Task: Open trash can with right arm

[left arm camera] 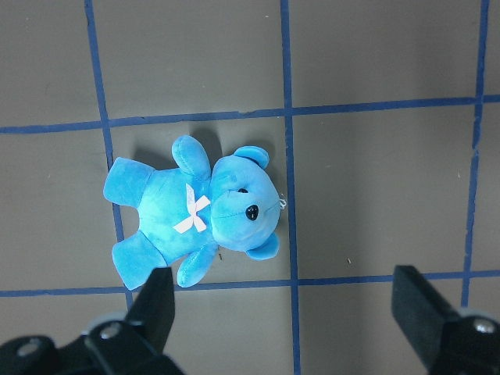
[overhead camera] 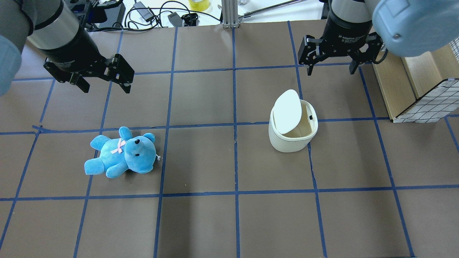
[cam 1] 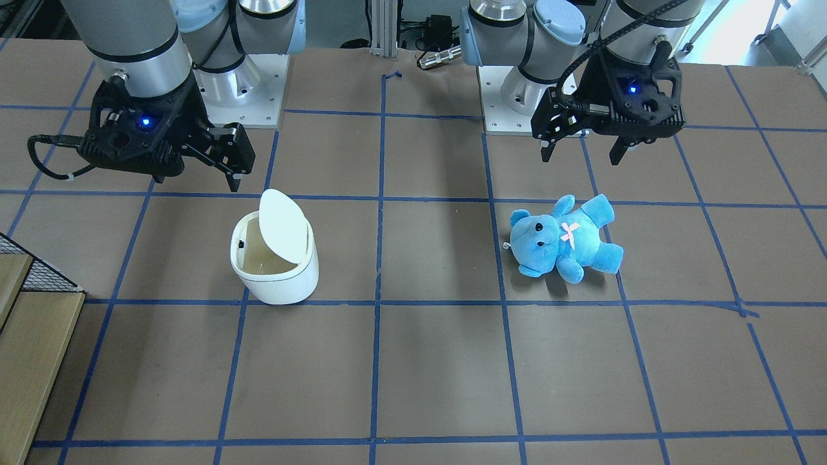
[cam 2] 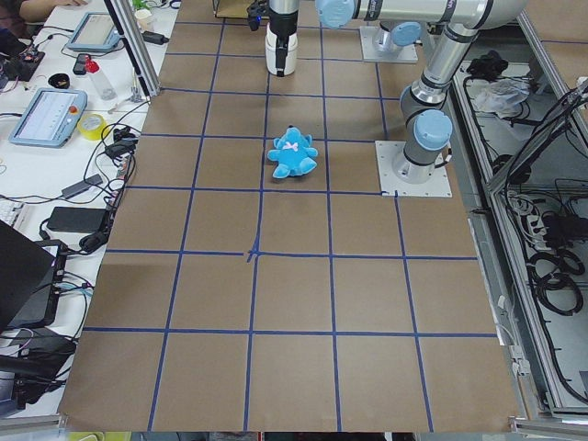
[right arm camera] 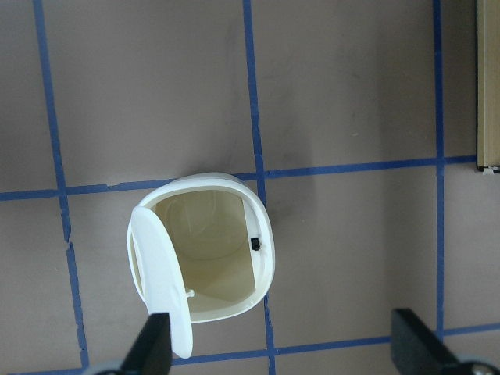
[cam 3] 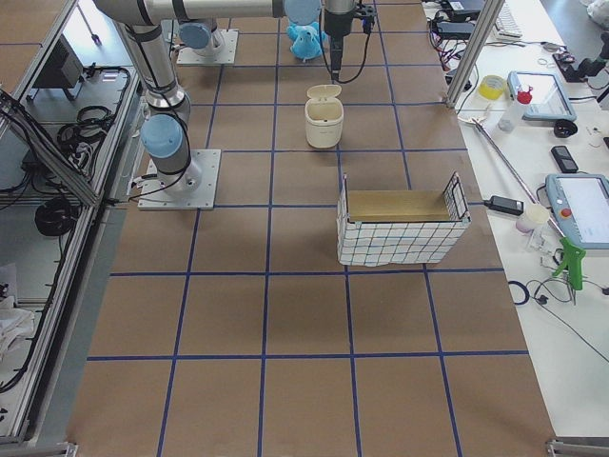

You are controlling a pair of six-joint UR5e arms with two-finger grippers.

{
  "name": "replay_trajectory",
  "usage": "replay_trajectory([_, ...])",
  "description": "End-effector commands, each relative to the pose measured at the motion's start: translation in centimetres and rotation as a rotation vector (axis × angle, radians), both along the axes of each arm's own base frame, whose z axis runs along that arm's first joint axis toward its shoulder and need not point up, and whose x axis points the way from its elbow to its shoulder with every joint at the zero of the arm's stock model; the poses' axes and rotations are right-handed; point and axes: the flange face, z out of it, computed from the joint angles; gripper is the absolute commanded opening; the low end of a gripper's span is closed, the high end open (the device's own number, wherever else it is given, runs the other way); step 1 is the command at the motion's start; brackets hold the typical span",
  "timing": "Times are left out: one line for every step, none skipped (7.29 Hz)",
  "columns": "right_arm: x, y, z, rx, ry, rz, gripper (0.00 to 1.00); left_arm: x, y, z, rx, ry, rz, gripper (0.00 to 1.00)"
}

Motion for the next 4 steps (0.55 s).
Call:
replay_trajectory([0.70,0.18,-0.53,0.013,-0.064,0.045,1.00,0.00,-0.01,-0.02,0.000,0.000,0.001,1.00])
replay_trajectory([0.71,0.52,-0.36,0.055,-0.065,0.044,1.00,0.00,-0.01,-0.02,0.000,0.000,-0.001,1.00])
replay_trajectory([0.74,0.73,-0.49,0.069,-0.069,0.043,1.00,0.00,-0.01,-0.02,0.000,0.000,-0.001,1.00])
replay_trajectory([1.04,0.93,-0.82,0.093,-0.100,0.036,1.00,0.00,-0.01,-0.02,0.000,0.000,-0.001,1.00])
